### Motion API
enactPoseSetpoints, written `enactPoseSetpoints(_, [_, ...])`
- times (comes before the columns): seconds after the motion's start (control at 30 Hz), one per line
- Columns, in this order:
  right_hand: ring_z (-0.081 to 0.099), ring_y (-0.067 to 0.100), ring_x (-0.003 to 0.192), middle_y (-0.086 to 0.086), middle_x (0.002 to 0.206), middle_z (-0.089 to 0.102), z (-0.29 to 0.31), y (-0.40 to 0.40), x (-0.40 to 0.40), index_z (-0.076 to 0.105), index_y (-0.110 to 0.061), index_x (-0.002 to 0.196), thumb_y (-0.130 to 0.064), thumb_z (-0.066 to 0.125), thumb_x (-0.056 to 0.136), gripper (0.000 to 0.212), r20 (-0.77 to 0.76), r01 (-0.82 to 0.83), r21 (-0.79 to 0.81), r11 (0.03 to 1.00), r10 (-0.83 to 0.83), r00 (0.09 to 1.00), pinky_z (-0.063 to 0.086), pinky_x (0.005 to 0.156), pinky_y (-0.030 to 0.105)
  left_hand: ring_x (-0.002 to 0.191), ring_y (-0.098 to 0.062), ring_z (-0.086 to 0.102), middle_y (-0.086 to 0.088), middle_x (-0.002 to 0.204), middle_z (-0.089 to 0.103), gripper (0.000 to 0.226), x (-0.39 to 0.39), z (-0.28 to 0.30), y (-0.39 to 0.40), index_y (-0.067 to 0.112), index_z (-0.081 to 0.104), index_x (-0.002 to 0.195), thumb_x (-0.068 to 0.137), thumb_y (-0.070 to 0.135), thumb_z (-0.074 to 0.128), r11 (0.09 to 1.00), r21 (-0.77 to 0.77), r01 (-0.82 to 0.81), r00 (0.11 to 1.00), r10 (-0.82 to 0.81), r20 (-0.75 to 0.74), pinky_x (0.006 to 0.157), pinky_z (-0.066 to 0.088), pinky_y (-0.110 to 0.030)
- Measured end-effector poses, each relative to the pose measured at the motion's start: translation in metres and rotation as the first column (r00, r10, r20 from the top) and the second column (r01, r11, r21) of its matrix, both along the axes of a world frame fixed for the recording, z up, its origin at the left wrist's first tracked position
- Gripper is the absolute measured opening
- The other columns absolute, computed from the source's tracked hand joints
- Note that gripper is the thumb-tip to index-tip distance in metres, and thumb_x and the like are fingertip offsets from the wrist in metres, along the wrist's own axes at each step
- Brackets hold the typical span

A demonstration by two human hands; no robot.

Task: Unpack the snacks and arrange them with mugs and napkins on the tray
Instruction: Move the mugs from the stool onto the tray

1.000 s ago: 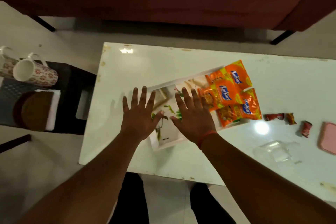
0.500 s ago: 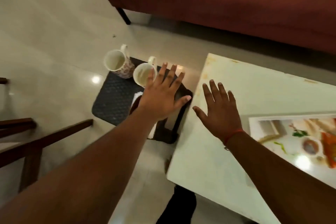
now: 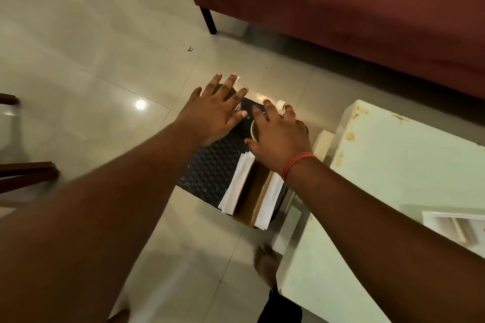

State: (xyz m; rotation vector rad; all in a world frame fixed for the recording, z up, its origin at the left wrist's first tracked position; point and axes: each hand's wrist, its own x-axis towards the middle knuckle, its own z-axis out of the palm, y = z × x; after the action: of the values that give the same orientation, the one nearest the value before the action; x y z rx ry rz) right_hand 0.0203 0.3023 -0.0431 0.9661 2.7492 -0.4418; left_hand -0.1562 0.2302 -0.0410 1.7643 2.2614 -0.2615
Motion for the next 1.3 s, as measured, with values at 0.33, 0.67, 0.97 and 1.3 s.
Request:
enactPoseSetpoints(0.33, [0.049,0.038,0.112,0.009,0.13,0.045,-0.004,0.005,-0.012,0.044,-0.021,0.132,-0.042,0.074,0.076,0.067,0.044,-0.042,0.006,0.999,0.042,0.998,0.045,0.066,0.035,0.115,-0.037,0.043,-0.016,0.129,0.042,0.065,-0.006,-0.009,0.02,0.019,0.04,0.131,0.079,0.048,0.065,0.998,0.012,-0.058,0.998,0.058,0.016,0.075,0.053,-0.05])
enactPoseSetpoints(0.67, [0.049,0.035,0.111,0.008,0.128,0.045,0.006,0.028,0.028,0.044,-0.021,0.129,-0.041,0.074,0.072,0.068,-0.16,0.096,-0.146,0.985,-0.119,0.98,0.048,0.069,0.037,0.113,-0.034,0.045,-0.008,0.126,0.047,0.05,0.056,0.013,0.046,0.024,0.046,0.123,0.081,0.045,0.065,0.983,0.121,-0.141,0.99,0.142,0.004,0.072,0.051,-0.047])
enactPoseSetpoints(0.97, [0.052,0.031,0.107,0.009,0.128,0.046,0.03,0.047,0.234,0.044,-0.021,0.128,-0.048,0.071,0.077,0.063,-0.231,0.463,-0.025,0.886,-0.455,0.86,0.053,0.069,0.036,0.119,-0.029,0.046,-0.005,0.134,0.046,0.063,0.237,0.025,0.089,0.026,0.044,0.131,0.079,0.047,0.072,0.97,0.239,-0.05,0.995,0.027,0.1,0.084,0.055,-0.042])
enactPoseSetpoints(1.3, [0.046,0.038,0.118,0.012,0.134,0.043,0.005,0.021,0.468,0.04,-0.018,0.135,-0.045,0.071,0.075,0.072,-0.019,0.673,-0.099,0.733,-0.678,0.735,0.053,0.08,0.043,0.108,-0.026,0.047,0.0,0.124,0.047,0.056,0.481,0.0,0.104,0.028,0.047,0.125,0.079,0.05,0.069,0.959,0.185,0.214,0.95,-0.249,0.191,0.056,0.054,-0.035])
